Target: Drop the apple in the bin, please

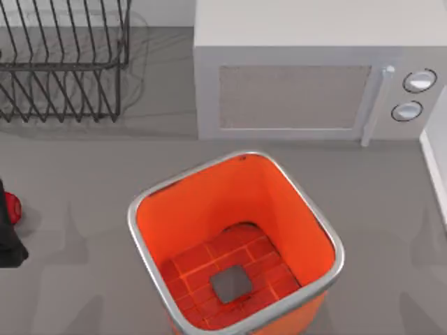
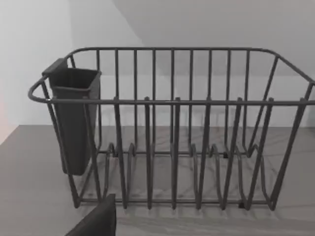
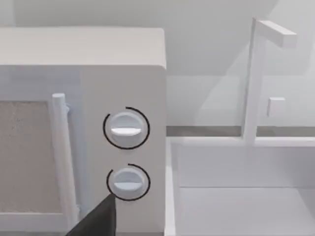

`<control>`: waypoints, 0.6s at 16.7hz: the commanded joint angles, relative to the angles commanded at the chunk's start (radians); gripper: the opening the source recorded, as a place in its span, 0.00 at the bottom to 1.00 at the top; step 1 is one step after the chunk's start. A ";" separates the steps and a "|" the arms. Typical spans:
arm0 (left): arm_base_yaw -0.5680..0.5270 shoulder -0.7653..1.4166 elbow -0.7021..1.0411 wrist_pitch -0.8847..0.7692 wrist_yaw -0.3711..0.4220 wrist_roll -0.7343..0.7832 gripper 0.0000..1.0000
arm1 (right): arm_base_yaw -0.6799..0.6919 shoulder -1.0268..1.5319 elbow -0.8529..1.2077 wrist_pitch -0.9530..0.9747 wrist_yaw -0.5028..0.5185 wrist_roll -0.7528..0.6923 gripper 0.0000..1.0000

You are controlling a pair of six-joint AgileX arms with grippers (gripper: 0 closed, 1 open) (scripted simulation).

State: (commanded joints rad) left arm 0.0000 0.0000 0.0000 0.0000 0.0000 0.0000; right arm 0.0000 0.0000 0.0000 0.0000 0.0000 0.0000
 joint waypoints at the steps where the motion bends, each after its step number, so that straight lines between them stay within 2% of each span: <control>1: 0.000 0.000 0.000 0.000 0.000 0.000 1.00 | 0.000 0.000 0.000 0.000 0.000 0.000 1.00; 6: 0.012 0.106 0.097 -0.069 0.000 0.001 1.00 | 0.000 0.000 0.000 0.000 0.000 0.000 1.00; 10: 0.032 0.381 0.301 -0.226 0.006 0.003 1.00 | 0.000 0.000 0.000 0.000 0.000 0.000 1.00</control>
State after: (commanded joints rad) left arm 0.0320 0.3814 0.3010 -0.2264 0.0057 0.0026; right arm 0.0000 0.0000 0.0000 0.0000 0.0000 0.0000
